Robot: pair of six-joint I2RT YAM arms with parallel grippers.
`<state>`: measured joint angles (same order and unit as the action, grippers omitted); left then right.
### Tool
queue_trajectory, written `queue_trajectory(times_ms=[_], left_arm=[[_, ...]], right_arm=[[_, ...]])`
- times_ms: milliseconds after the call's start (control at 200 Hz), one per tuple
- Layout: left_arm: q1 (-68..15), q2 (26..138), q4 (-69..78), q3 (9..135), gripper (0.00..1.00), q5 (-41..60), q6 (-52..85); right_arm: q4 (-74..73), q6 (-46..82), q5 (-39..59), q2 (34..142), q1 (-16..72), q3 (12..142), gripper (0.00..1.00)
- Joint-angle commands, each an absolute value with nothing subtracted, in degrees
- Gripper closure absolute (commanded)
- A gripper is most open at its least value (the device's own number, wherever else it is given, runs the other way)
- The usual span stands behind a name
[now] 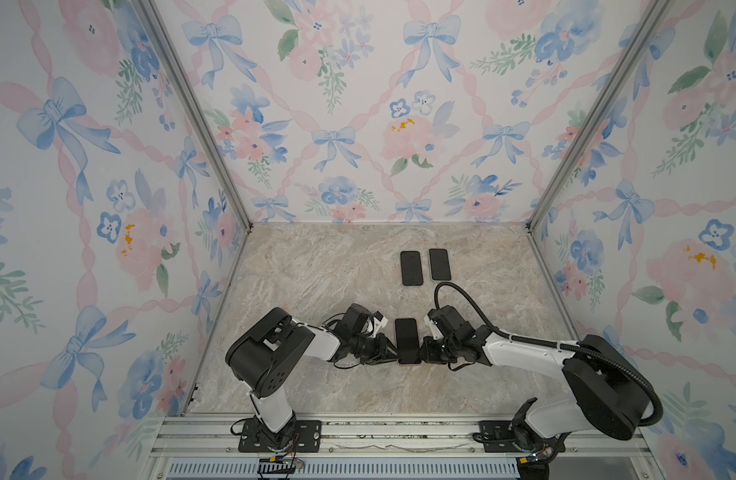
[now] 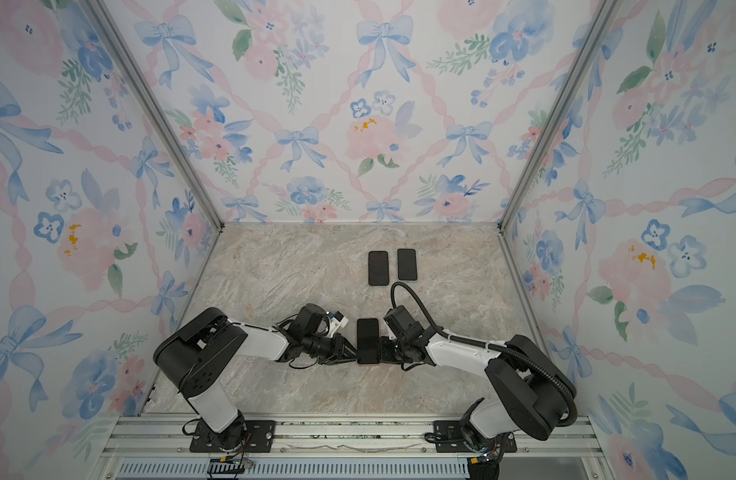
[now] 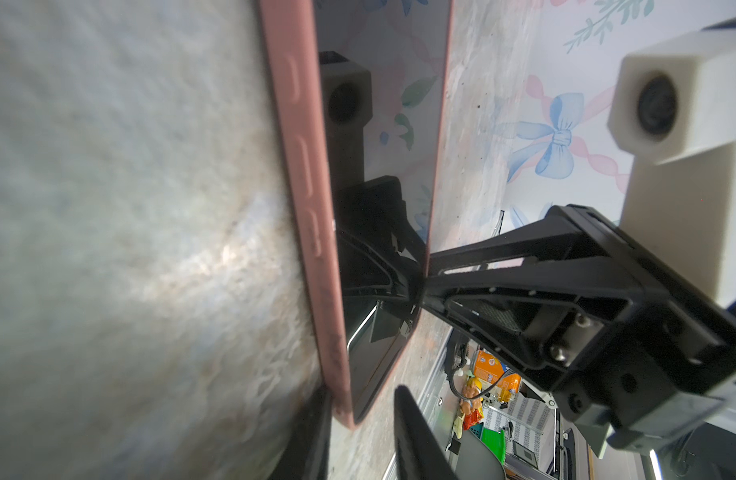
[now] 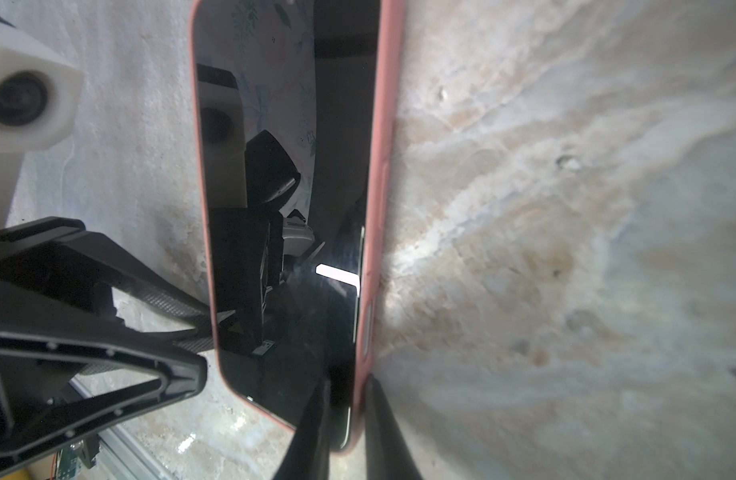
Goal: Put the phone into the phone case
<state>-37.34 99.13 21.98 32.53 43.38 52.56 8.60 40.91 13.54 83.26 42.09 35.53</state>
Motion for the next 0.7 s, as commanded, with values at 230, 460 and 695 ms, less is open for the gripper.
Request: queue_trajectory(times_ms=[230,460,695], left_arm=[[-33.81,97.96,2.44,39.43,0.71,31.13,45.32],[-32.34,101.71,0.84,45.80,0.69,31.33,44.83],[-32.96,105.66,0.09,49.72,0.68,32.47,44.32]], right_arm=[[13.78,36.20,10.98,82.29,37.54,40.83,0.68],[9.30,36.16,13.60,89.61,33.71,45.99,0.60],[8.24,34.45,15.06,94.50,33.57,49.08,0.56]])
